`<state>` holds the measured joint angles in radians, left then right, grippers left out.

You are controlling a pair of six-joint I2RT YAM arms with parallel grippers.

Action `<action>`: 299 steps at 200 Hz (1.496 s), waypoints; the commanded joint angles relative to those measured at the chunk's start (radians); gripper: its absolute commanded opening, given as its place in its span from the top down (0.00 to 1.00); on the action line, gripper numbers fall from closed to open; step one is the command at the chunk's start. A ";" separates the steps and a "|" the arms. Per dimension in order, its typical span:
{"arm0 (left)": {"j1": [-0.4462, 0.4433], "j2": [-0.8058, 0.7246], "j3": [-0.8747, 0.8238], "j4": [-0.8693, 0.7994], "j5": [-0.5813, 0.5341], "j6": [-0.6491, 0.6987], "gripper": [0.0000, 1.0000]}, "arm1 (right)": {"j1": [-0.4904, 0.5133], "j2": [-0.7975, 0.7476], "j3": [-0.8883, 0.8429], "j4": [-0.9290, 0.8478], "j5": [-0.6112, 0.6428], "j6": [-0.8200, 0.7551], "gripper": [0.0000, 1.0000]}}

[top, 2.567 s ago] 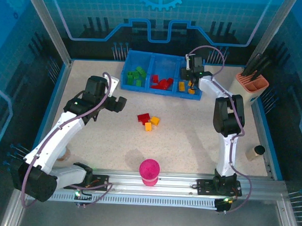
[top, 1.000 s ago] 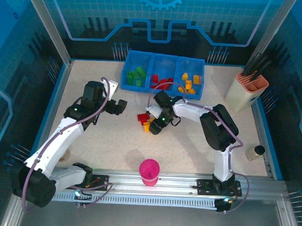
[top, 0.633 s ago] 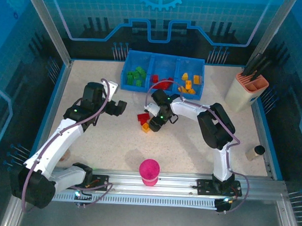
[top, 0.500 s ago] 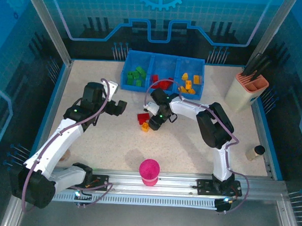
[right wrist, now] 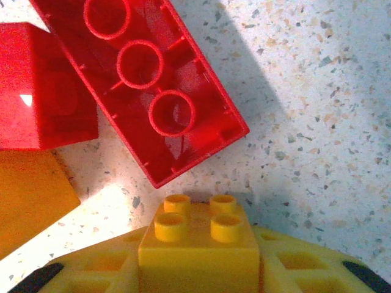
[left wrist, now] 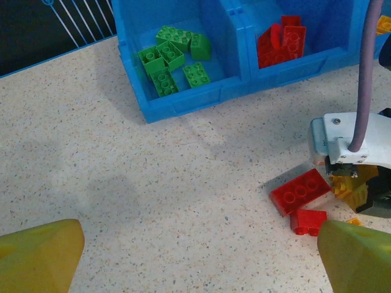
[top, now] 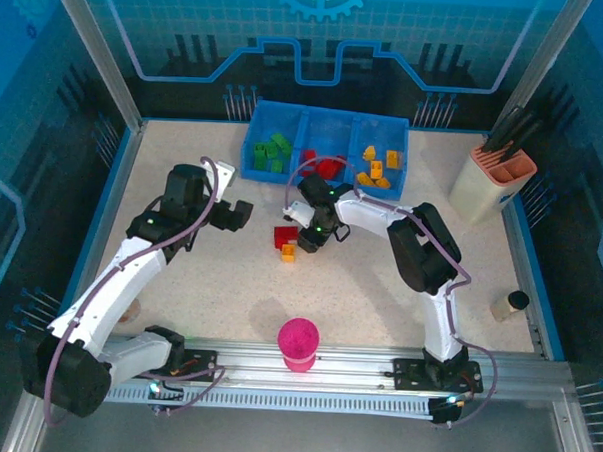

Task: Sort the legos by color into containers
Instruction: Pick up the lego from the center of the table, then place the lego in the container.

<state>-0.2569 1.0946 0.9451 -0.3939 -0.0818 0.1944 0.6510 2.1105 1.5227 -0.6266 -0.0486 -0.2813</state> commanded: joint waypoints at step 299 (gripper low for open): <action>0.018 -0.012 -0.012 0.039 -0.125 -0.014 0.01 | -0.505 0.188 0.667 0.059 0.097 0.210 0.48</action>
<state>-0.2497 1.1110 0.9234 -0.3603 -0.2134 0.2077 0.1421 2.3890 2.2234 -0.5533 0.0448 -0.0784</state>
